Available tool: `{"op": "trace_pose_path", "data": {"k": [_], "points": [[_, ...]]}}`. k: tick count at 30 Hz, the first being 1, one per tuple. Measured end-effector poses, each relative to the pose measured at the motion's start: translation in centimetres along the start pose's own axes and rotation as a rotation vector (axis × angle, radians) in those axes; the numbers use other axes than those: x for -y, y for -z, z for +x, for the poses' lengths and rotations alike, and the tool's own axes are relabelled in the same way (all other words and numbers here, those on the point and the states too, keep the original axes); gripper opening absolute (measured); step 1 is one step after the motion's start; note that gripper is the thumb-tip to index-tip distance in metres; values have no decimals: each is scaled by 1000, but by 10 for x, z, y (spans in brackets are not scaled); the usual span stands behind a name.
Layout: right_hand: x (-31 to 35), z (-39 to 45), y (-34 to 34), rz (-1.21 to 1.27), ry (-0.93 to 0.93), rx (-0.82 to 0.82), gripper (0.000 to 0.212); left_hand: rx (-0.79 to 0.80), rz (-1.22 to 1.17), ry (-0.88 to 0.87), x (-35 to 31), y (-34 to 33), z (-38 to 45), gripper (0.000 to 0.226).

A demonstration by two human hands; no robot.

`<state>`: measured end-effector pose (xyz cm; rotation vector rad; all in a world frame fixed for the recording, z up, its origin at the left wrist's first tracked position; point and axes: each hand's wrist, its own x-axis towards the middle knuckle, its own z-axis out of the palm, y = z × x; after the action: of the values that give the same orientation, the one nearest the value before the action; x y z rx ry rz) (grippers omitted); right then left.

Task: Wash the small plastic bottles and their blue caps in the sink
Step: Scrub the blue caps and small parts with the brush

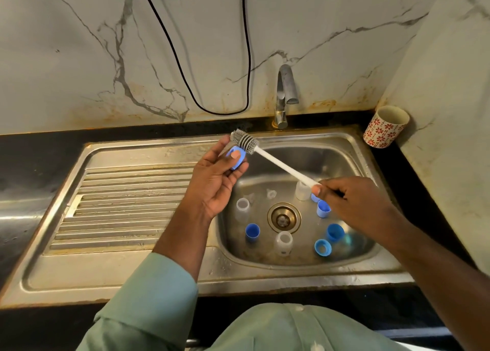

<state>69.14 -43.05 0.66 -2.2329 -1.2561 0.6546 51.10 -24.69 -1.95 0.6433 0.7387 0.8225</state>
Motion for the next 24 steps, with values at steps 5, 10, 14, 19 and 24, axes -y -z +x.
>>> {"op": "trace_pose_path", "data": {"k": [5, 10, 14, 19, 24], "points": [[0, -2, -3, 34, -6, 2, 31, -2, -148, 13, -2, 1, 1, 59], [0, -5, -10, 5, -14, 20, 34, -30, -227, 64, -1, 1, 1, 49], [-2, -5, -9, 17, -30, 7, 33, -51, -190, 65, -2, -2, 2, 49], [-2, -6, -11, 26, -41, 8, 32, -104, -207, 57, 2, -2, 4, 51], [-1, -8, -14, 92, -65, 3, 33, -102, -285, 68, 11, 0, -1, 27]]}}
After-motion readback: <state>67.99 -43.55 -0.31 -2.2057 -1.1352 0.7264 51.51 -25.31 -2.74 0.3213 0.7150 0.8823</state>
